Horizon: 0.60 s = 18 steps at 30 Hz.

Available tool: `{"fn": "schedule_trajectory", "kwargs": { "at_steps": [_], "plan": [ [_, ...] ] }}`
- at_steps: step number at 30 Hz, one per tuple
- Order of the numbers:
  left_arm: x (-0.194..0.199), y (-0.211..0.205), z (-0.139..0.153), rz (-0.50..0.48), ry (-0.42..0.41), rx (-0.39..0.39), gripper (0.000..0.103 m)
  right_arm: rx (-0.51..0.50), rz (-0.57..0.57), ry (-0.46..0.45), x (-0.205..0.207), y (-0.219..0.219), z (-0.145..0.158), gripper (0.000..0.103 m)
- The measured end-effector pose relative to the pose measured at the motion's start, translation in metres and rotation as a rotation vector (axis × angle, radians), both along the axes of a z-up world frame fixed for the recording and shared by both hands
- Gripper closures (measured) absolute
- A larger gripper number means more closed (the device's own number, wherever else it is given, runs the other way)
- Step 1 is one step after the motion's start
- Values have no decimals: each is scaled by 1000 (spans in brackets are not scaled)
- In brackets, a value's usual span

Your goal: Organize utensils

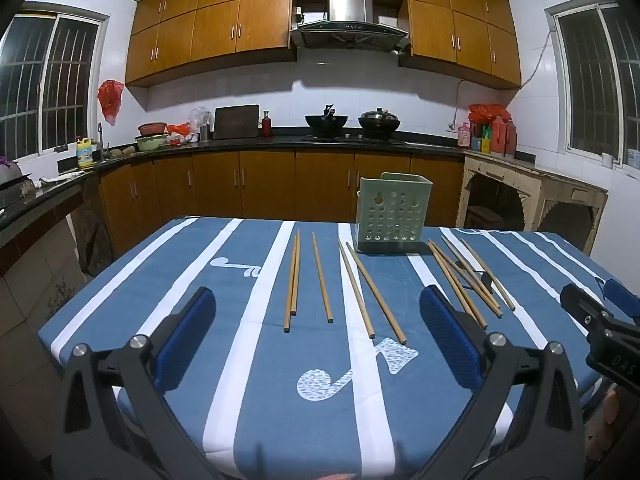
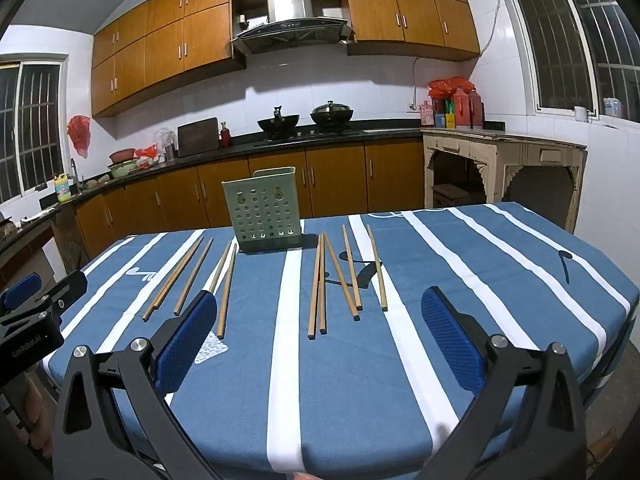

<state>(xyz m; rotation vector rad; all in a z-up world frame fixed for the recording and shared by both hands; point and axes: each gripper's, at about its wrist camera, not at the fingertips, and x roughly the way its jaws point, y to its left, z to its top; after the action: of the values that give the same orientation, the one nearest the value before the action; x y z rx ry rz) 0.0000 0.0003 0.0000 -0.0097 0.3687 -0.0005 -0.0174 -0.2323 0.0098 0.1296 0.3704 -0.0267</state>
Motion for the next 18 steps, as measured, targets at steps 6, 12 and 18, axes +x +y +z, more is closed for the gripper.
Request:
{"fn": "schedule_trajectory", "kwargs": {
  "at_steps": [6,12,18],
  "plan": [
    [0,0,0,0,0,1,4,3,-2,0,1,-1,1,2],
    [0,0,0,2,0,3,4,-1,0,-1,1,0,0,2],
    [0,0,0,0,2,3,4,-1,0,0,1,-1,0,2]
  ]
}}
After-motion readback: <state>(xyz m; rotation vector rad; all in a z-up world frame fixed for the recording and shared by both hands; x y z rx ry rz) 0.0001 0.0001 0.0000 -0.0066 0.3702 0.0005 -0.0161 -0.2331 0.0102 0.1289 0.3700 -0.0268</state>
